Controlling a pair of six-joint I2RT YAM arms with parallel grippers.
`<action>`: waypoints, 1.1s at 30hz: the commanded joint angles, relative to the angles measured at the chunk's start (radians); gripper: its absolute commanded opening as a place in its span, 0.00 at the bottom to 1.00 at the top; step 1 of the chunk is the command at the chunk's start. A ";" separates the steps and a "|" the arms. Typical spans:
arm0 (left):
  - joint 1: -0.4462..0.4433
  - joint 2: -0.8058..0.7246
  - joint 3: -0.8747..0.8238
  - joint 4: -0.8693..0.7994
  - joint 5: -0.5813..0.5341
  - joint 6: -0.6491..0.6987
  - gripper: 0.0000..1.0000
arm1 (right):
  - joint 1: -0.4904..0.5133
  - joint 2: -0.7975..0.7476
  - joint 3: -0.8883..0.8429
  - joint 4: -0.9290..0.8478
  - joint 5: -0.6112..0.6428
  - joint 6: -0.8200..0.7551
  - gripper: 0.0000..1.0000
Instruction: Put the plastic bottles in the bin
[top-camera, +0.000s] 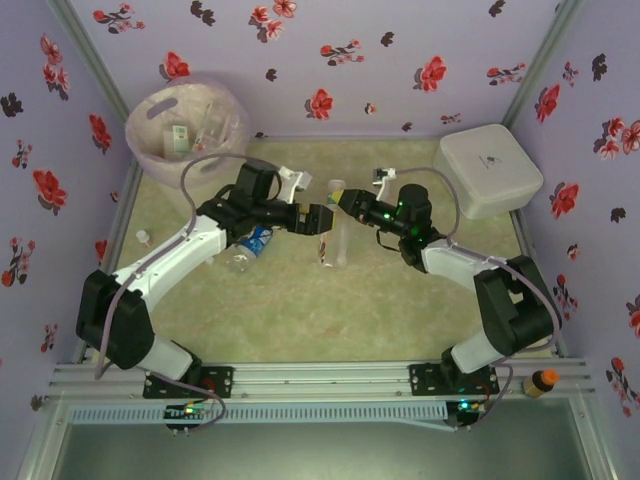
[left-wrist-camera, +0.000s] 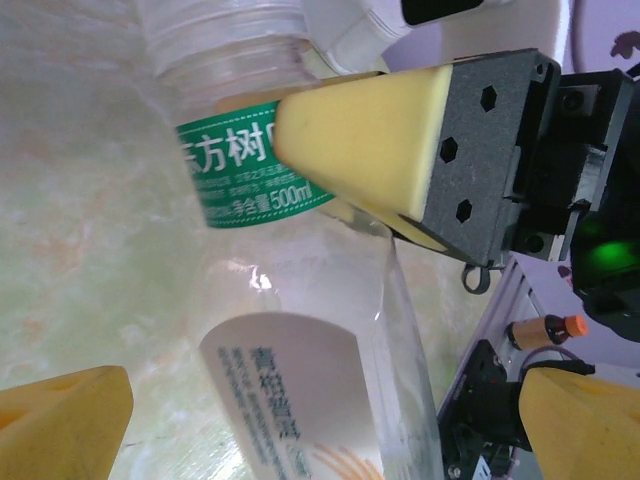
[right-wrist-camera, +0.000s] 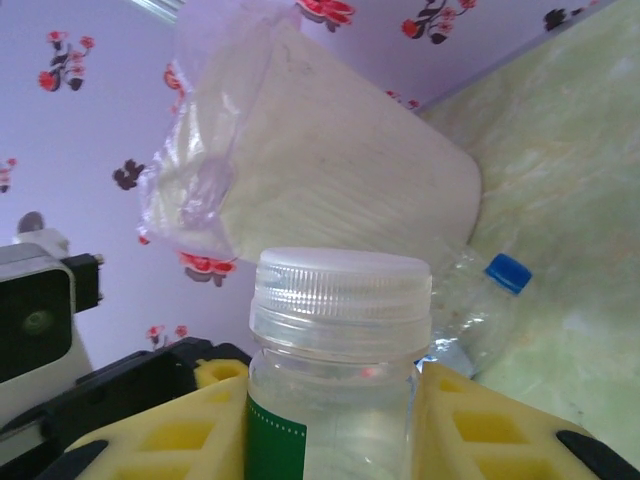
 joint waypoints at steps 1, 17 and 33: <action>-0.019 0.021 0.019 0.055 0.037 -0.015 1.00 | 0.001 0.014 -0.006 0.207 -0.051 0.086 0.00; -0.032 0.052 0.019 0.088 0.042 -0.036 0.55 | 0.001 0.073 0.037 0.276 -0.020 0.128 0.00; 0.125 -0.036 0.213 -0.256 -0.059 0.191 0.50 | -0.111 -0.204 -0.022 -0.180 0.069 -0.124 1.00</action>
